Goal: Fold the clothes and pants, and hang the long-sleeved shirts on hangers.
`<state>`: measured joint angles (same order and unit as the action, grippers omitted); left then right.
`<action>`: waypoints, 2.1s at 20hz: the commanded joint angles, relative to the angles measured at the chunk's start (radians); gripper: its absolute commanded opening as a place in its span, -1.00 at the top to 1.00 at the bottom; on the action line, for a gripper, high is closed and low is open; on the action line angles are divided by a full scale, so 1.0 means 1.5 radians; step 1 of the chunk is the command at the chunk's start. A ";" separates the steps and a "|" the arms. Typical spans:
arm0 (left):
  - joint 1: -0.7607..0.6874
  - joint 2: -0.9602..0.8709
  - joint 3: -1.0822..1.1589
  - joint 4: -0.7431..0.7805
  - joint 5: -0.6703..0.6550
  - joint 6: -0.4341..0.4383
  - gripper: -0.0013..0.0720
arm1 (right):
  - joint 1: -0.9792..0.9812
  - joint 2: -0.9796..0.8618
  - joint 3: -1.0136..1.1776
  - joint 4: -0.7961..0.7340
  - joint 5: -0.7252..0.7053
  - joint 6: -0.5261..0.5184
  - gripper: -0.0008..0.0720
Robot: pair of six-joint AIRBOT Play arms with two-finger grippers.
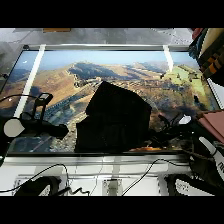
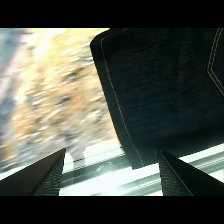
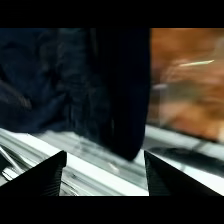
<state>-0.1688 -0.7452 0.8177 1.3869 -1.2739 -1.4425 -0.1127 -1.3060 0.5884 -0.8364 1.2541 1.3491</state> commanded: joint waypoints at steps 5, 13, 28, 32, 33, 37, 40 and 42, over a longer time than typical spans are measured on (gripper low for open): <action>0.002 0.000 -0.092 -0.003 0.083 -0.005 -0.75 | 0.001 -0.037 -0.001 0.039 -0.043 0.020 0.02; 0.055 -0.070 -0.138 -0.032 0.101 -0.028 -0.64 | 0.001 -0.037 -0.001 0.044 -0.049 0.012 0.88; 0.183 -0.315 -0.207 -0.267 0.041 0.202 -0.46 | 0.001 -0.037 -0.001 0.054 -0.034 -0.018 0.88; 0.183 -0.315 -0.278 -0.386 0.104 0.253 -0.46 | 0.001 -0.037 -0.001 0.054 -0.043 -0.023 0.88; 0.183 -0.315 -0.291 -0.408 0.120 0.263 -0.46 | 0.001 -0.037 -0.001 0.054 -0.043 -0.023 0.88; 0.183 -0.314 -0.301 -0.499 0.221 0.296 0.09 | 0.001 -0.029 -0.001 0.055 -0.043 -0.075 0.88; 0.183 -0.314 -0.296 -0.563 0.261 0.302 0.76 | 0.001 -0.009 -0.001 0.061 -0.043 -0.083 0.88; 0.183 -0.311 -0.282 -0.584 0.226 0.342 0.92 | 0.001 0.022 -0.001 0.094 -0.030 -0.123 0.88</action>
<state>0.1055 -1.2160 0.3809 0.6113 -0.9325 -0.9886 -0.1120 -1.3136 0.5873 -0.7380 1.1912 1.2255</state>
